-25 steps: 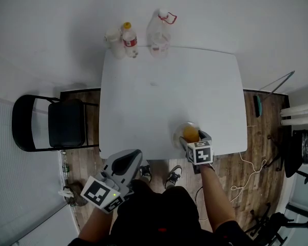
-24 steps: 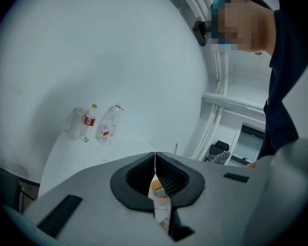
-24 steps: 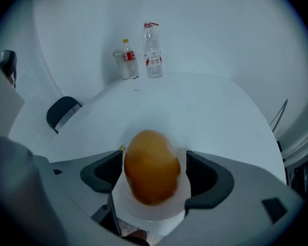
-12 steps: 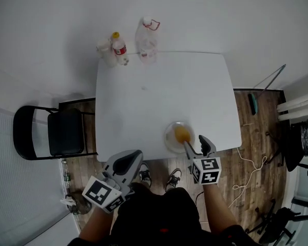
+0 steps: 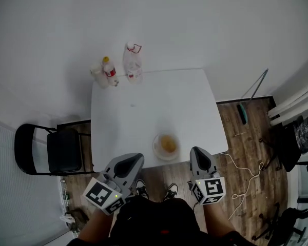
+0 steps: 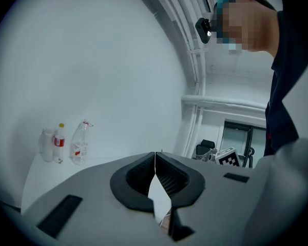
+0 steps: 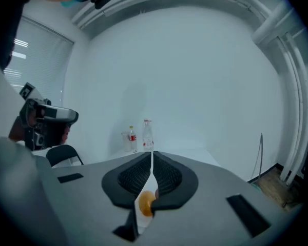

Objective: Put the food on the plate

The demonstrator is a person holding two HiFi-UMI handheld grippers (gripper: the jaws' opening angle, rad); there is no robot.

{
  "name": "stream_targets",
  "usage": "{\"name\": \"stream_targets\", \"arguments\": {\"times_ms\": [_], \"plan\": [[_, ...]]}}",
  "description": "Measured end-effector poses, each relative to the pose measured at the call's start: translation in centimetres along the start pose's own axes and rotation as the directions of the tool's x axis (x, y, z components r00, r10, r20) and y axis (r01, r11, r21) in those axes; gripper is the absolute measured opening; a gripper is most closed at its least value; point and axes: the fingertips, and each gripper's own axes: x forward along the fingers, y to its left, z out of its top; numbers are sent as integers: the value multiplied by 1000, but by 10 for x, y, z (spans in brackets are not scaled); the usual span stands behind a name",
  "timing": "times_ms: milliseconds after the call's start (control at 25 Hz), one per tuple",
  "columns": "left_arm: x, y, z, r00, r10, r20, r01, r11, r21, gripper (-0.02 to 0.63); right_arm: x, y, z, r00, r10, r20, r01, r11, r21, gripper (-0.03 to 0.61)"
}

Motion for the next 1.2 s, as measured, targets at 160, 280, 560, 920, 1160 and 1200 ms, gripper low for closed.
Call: {"name": "stream_targets", "arguments": {"times_ms": [160,280,560,920,1160,1200], "plan": [[5,-25,24,999,-31,41,29,998,59,23,-30,9,44,997,40,71,-39,999,-19,25],[10,-45,40,997,-51,65,44,994,96,23,-54,13,75,991,69,117,-67,997,-24,23],[16,-69,64,989,-92,117,76,988,137,23,-83,5,117,969,90,229,-81,996,-49,23],[11,-62,64,990,-79,113,60,984,165,23,-78,13,121,978,95,188,-88,995,-49,23],[10,-59,65,992,-69,108,50,984,171,23,-75,10,123,968,104,227,-92,994,-62,23],[9,-58,64,993,-66,103,48,984,172,23,-75,11,124,967,107,230,-95,994,-60,22]]}}
